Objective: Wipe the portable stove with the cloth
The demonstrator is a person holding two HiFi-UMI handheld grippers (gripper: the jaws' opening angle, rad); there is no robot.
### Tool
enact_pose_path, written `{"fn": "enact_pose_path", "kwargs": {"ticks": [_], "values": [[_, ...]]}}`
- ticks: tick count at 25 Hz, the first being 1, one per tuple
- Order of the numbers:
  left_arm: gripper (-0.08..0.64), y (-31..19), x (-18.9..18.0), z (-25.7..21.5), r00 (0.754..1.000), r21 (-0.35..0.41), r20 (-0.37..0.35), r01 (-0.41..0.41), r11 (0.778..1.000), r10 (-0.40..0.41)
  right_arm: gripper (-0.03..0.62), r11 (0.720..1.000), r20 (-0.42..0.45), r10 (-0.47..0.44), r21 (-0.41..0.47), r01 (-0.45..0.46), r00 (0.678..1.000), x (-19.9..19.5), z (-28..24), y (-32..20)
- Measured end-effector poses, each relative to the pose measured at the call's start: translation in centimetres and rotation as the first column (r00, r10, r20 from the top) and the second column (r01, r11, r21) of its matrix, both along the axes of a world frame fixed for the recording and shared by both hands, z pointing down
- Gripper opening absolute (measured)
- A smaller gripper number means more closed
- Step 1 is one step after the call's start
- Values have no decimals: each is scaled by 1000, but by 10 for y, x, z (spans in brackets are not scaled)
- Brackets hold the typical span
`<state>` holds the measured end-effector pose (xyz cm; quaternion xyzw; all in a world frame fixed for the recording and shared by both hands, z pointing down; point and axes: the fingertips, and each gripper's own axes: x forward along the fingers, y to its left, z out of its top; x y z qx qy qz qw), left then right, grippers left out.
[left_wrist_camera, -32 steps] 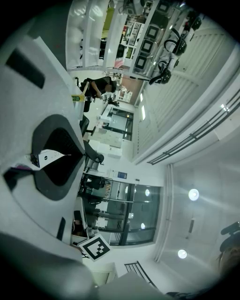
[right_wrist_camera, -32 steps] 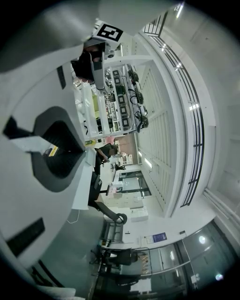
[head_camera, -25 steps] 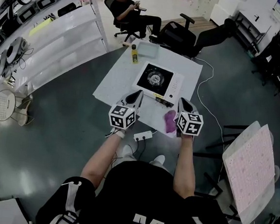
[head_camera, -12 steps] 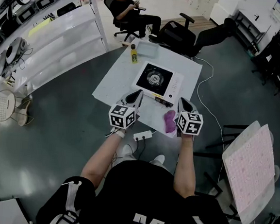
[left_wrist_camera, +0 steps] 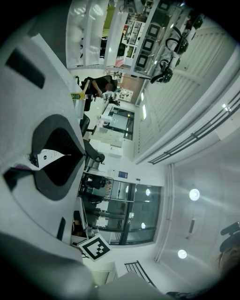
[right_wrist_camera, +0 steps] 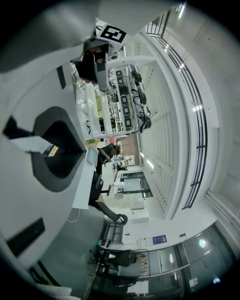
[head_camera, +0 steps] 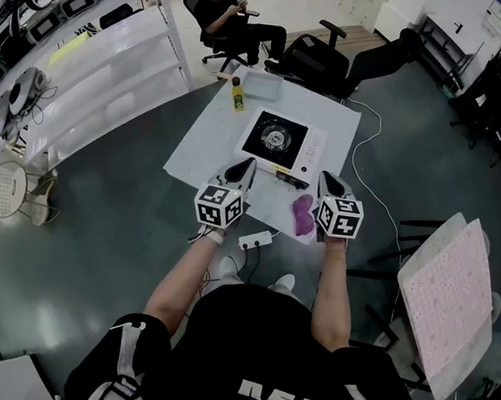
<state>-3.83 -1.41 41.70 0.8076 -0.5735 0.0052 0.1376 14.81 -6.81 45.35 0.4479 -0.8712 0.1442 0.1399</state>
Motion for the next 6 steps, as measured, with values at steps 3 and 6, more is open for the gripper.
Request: {"fn": "enact_pose_path", "kwargs": {"ticks": [3,6], "values": [[5,-1,1,2,1000,-2,1,0,1000,0,11,1000,-1,-2,-1,2,1000,1,2,0],[5,0,1,4,1000,-4,1,1,1000,-1,11,1000,-3,-5,-1,5,1000,1,4,0]]}}
